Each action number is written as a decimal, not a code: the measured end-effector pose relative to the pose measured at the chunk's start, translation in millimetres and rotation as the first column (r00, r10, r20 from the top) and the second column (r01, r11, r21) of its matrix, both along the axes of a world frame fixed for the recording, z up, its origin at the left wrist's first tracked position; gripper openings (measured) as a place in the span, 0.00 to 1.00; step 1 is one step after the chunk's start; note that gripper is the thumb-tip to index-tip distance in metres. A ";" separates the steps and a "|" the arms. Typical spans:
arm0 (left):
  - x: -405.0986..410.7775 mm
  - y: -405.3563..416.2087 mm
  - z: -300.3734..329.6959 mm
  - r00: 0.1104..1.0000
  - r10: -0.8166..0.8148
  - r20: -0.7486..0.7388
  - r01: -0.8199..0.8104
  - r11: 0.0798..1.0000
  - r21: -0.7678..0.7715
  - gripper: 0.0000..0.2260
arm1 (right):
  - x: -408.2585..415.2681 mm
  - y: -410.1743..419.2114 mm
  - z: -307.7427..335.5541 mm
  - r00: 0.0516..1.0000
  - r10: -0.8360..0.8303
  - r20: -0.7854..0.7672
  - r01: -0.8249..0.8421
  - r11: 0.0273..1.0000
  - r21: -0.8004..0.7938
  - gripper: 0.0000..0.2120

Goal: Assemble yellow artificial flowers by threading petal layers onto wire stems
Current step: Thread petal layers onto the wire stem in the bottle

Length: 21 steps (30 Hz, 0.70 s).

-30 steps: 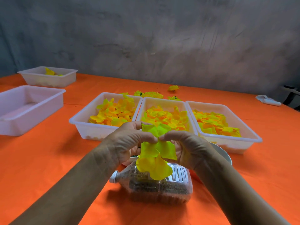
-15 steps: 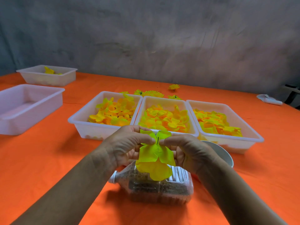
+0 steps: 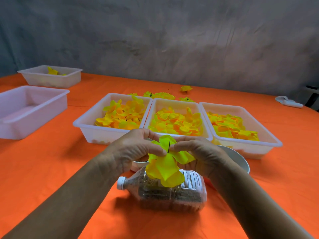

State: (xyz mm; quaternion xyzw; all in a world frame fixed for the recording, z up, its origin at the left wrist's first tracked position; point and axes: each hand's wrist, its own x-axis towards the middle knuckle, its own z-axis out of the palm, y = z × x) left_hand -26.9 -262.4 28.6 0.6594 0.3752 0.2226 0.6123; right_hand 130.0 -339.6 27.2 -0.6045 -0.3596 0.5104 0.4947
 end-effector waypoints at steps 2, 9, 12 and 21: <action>1.0 0.7 -1.1 1.000 0.012 0.026 -0.011 1.000 -0.018 0.15 | 0.5 -0.8 0.5 0.999 0.033 0.015 -0.032 0.999 -0.007 0.08; 2.7 1.0 -7.1 0.998 0.031 0.058 -0.030 0.999 -0.011 0.09 | 3.1 -2.1 2.8 0.996 0.081 0.022 -0.081 0.996 -0.033 0.10; 2.8 0.4 -7.7 0.998 0.028 0.062 -0.028 1.000 -0.011 0.10 | 2.6 -3.2 3.3 0.996 0.080 0.043 -0.079 0.996 -0.032 0.10; 3.8 -1.4 -10.1 0.999 0.038 0.003 -0.038 0.999 0.015 0.10 | 0.0 -1.9 -1.2 0.989 0.048 0.142 -0.042 0.998 -0.044 0.09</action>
